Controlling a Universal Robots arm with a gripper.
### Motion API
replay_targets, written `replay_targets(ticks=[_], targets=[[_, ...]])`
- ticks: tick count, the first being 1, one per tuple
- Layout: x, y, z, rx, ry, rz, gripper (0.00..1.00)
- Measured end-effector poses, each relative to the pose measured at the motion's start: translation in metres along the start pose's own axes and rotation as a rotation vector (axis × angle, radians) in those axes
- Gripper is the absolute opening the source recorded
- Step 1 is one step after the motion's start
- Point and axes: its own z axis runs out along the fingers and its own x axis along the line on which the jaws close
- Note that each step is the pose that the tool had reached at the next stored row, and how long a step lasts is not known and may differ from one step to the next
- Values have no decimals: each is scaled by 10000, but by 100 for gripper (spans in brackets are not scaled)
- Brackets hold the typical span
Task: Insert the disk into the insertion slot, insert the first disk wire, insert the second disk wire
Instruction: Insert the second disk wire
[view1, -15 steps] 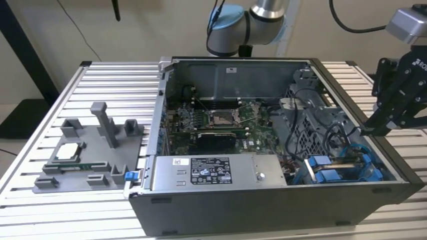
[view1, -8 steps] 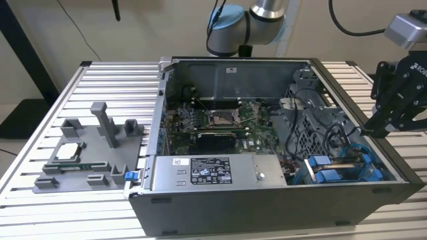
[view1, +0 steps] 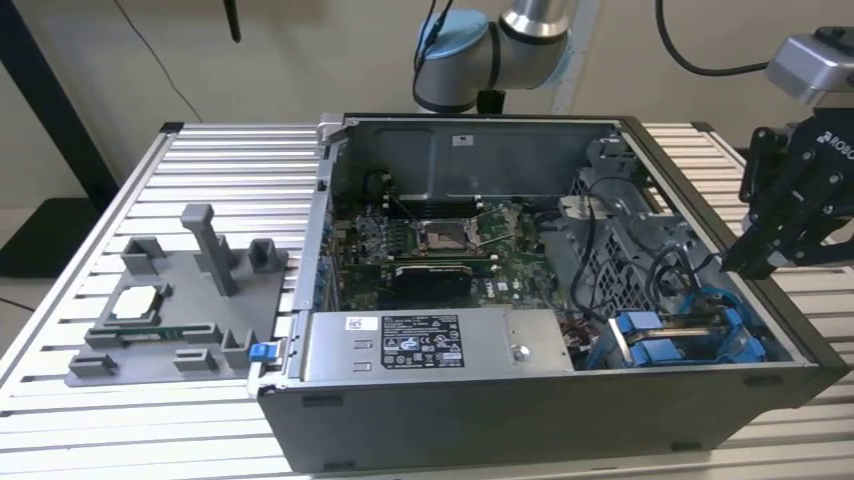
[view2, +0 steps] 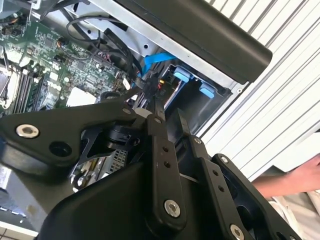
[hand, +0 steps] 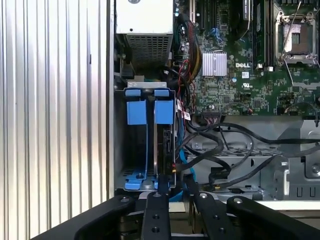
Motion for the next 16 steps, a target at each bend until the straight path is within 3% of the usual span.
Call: replay_targets(ticks=[16], targets=[[1, -3, 45, 0, -5, 0, 100]])
